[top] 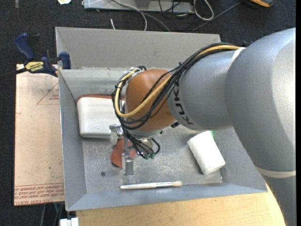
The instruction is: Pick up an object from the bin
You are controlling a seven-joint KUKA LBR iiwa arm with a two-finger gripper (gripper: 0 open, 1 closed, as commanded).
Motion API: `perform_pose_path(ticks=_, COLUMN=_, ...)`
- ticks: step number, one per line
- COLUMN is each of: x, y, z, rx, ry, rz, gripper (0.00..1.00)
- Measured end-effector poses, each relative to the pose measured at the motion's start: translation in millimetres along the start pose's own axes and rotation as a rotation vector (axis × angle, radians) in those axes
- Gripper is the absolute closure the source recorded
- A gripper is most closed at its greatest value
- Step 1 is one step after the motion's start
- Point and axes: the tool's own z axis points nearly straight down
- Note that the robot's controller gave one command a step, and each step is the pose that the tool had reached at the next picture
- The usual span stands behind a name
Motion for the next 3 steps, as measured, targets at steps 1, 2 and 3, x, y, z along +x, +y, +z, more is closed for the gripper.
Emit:
perform_pose_path(ticks=1, x=-5.4, y=-25, z=-18, rx=0.001, ry=0.004, rz=-0.033, gripper=0.0)
perform_pose_path(ticks=2, x=-1.1, y=-46, z=-3, rx=0.003, ry=0.006, rz=-0.162, gripper=0.0)
perform_pose_path(ticks=3, x=-11.2, y=-29, z=28, rx=0.001, ry=-0.001, rz=-0.425, gripper=0.0)
